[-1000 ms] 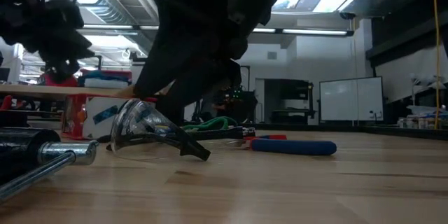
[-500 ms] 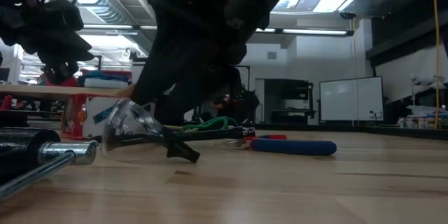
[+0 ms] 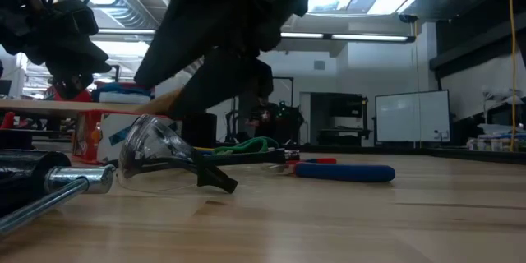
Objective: Coil cords
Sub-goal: Put the safety goggles on the top center of the table
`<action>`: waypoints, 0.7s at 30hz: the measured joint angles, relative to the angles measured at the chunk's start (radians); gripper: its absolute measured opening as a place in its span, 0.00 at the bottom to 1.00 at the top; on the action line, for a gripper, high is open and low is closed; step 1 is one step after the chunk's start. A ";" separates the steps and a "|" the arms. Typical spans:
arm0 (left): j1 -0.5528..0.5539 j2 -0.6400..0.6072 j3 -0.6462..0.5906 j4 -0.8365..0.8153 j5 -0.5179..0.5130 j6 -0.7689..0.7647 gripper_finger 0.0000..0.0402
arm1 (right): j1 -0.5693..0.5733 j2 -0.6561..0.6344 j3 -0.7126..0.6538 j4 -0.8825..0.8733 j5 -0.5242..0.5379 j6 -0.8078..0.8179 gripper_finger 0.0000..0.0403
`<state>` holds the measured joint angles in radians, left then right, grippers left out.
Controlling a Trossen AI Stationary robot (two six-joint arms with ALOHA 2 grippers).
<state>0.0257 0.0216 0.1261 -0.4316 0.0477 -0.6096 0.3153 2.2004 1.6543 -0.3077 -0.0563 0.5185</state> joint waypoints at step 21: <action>0.000 0.000 -0.001 0.001 -0.008 0.007 0.18 | 0.032 0.037 0.001 -0.012 0.071 0.000 0.57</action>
<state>0.0257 0.0216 0.1253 -0.4305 0.0399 -0.6022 0.3473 2.2375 1.6557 -0.3194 0.0149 0.5186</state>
